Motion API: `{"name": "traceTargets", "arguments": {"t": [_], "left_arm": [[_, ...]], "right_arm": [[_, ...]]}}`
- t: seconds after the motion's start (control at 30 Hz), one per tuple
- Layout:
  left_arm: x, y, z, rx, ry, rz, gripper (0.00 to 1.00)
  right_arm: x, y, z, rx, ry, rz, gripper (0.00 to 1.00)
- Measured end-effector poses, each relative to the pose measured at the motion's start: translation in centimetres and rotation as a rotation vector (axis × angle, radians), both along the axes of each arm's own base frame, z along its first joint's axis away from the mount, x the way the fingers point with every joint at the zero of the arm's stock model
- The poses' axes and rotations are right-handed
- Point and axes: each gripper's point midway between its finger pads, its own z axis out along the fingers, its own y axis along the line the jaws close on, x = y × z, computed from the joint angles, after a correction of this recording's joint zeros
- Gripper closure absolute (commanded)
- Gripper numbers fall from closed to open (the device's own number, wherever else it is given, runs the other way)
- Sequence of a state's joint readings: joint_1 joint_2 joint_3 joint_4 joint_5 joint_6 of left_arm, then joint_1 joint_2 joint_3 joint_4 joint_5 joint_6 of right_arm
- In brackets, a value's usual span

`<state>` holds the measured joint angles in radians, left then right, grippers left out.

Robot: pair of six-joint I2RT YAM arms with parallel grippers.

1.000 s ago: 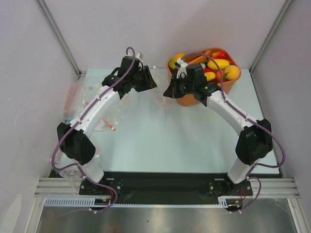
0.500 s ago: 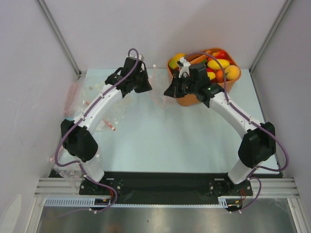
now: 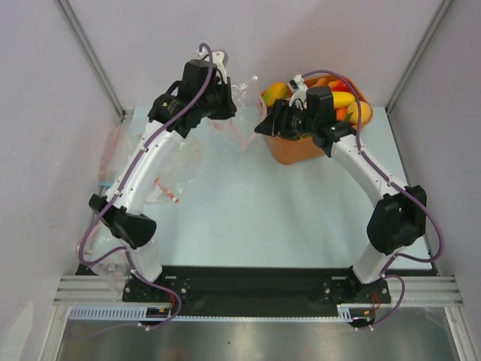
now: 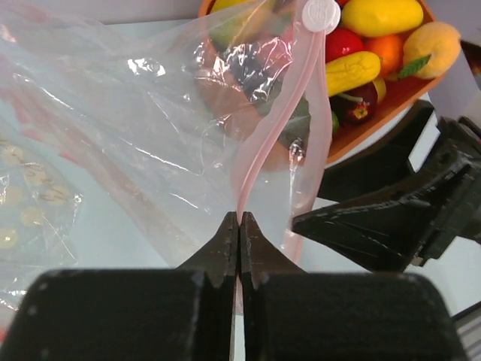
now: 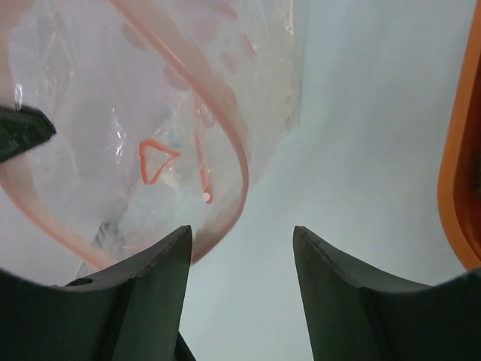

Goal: Place the food in the zip-top bag and seal the zipper
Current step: Open the zipper of the food storage bag.

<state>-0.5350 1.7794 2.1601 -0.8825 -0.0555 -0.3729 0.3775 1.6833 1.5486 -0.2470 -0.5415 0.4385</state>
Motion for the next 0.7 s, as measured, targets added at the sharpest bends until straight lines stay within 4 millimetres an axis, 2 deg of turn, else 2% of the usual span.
{"name": "traceTargets", "arguments": {"t": [0.13, 0.23, 0.33, 0.43, 0.5, 0.57, 0.7], "left_arm": [[-1.2, -0.5, -1.3, 0.063, 0.031, -0.036, 1.00], [-2.0, -0.6, -2.7, 0.107, 0.075, -0.058, 1.00], [-2.6, -0.7, -4.9, 0.155, 0.134, -0.081, 1.00], [-3.2, -0.8, -6.8, 0.190, 0.192, -0.107, 1.00], [-3.4, -0.9, -7.5, 0.206, 0.213, -0.118, 1.00], [-3.6, -0.8, -7.9, 0.218, 0.228, -0.127, 1.00], [-4.1, -1.1, -8.1, 0.212, 0.243, -0.152, 1.00]], "right_arm": [[0.1, 0.7, -0.6, 0.002, 0.017, 0.021, 0.36], [0.2, 1.1, -1.5, -0.006, 0.037, 0.028, 0.38], [0.1, 1.4, -2.3, -0.019, 0.049, 0.037, 0.44], [0.0, 1.5, -2.8, -0.033, 0.056, 0.042, 0.41], [-0.2, 1.6, -3.0, -0.045, 0.057, 0.044, 0.32], [-0.3, 1.7, -3.3, -0.057, 0.051, 0.046, 0.27], [-0.6, 1.9, -4.0, -0.080, 0.050, 0.057, 0.34]]}}
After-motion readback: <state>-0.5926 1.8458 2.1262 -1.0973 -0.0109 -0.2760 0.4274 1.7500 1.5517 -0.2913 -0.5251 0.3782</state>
